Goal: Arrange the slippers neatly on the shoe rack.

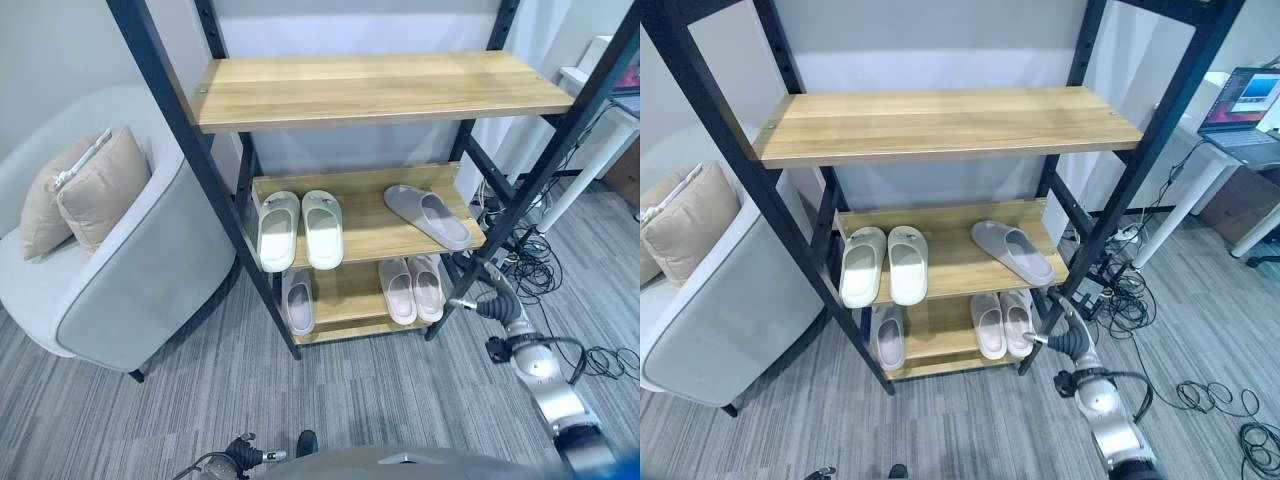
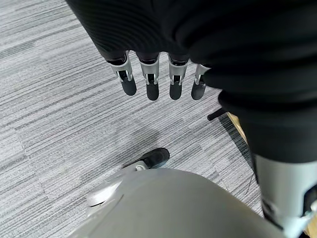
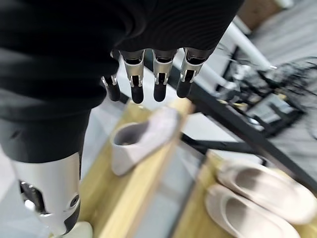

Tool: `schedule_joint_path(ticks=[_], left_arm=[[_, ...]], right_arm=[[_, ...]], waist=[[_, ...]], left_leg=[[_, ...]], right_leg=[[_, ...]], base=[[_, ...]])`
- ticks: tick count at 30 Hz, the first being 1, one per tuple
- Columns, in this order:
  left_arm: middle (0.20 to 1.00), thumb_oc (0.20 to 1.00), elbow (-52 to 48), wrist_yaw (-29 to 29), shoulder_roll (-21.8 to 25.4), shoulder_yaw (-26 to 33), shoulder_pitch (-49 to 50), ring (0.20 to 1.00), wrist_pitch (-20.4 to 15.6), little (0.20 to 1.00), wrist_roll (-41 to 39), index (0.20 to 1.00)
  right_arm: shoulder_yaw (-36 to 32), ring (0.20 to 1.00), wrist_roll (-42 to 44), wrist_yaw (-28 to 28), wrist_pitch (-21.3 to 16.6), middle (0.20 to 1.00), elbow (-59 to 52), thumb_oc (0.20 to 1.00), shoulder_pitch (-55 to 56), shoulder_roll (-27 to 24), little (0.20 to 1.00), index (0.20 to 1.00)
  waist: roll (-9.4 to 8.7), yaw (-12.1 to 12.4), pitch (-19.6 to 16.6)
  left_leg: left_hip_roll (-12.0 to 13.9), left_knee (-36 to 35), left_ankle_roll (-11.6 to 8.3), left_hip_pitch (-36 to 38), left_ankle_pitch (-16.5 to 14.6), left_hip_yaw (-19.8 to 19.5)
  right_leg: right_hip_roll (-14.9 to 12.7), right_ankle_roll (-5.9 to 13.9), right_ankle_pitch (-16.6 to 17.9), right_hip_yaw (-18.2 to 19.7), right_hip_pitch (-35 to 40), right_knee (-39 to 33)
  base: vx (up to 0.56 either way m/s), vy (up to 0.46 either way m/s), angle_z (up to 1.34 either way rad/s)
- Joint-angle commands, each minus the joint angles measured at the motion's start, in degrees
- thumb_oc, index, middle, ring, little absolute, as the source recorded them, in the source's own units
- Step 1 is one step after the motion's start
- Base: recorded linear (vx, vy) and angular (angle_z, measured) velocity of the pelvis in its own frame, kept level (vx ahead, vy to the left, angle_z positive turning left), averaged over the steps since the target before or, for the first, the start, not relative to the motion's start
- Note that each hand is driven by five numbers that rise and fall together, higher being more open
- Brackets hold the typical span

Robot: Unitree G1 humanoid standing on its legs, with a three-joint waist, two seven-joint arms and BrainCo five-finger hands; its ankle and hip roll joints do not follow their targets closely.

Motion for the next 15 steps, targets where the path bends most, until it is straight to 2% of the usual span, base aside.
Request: schedule_joint_path(ticks=[1,10,12,13,15], left_arm=[[1.000,1.000,3.88,0.43,-0.82,-0.86,-1.99,1.000,-0.15,1.000,2.44,1.000],[1.000,1.000,3.33,1.21,0.44,-3.87,-2.02,1.000,-0.84,1.000,-1.49,1.000],[1.000,1.000,3.20,1.19,0.42,-4.12,-2.13,1.000,-0.98,1.000,-1.94,1.000],[1.000,1.000,2.20,1.45,0.55,-5.71,-3.31,1.000,-1.70,1.000,-3.25,1.000],[1.000,1.000,1.73,1.53,0.94,-6.25,-4.30,1.000,-1.98,1.000,-4.17,1.000]], right_arm=[[1.21,1.000,-0.60,-4.18,-1.82,1.000,5.10,1.000,-7.10,-2.99,1.000,1.000],[7.34,1.000,5.03,-6.59,-0.15,1.000,18.85,1.000,-27.98,-8.43,1.000,1.000],[7.90,1.000,5.19,-6.50,0.01,1.000,19.44,1.000,-29.12,-8.85,1.000,1.000],[9.53,1.000,7.39,-6.34,0.18,1.000,23.98,1.000,-34.14,-9.90,1.000,1.000],[10.44,1.000,7.78,-6.59,0.23,1.000,25.74,1.000,-36.87,-10.77,1.000,1.000]], waist=[[0.29,2.10,1.61],[1.70,4.89,4.77],[1.83,5.00,5.05],[2.07,5.38,6.16],[2.22,5.53,6.97]], left_leg=[[3.43,0.85,-1.98,0.21,-5.52,3.10],[3.12,0.85,-2.51,-5.71,-3.51,2.10],[3.13,0.85,-2.54,-6.30,-3.29,1.96],[3.04,0.85,-2.62,-7.63,-2.74,1.58],[2.99,0.85,-2.72,-8.47,-2.47,1.37]], right_leg=[[-1.60,1.53,1.70,-0.37,-1.79,0.37],[-1.71,1.49,2.90,-0.44,-7.05,0.37],[-1.63,1.45,3.01,-0.40,-7.58,0.37],[-1.67,1.35,3.31,-0.43,-8.64,0.37],[-1.67,1.35,3.48,-0.34,-9.32,0.37]], base=[[0.03,-0.046,0.00],[0.01,-0.036,0.10],[-0.01,-0.019,0.07],[0.00,0.000,0.00],[0.00,0.000,0.00]])
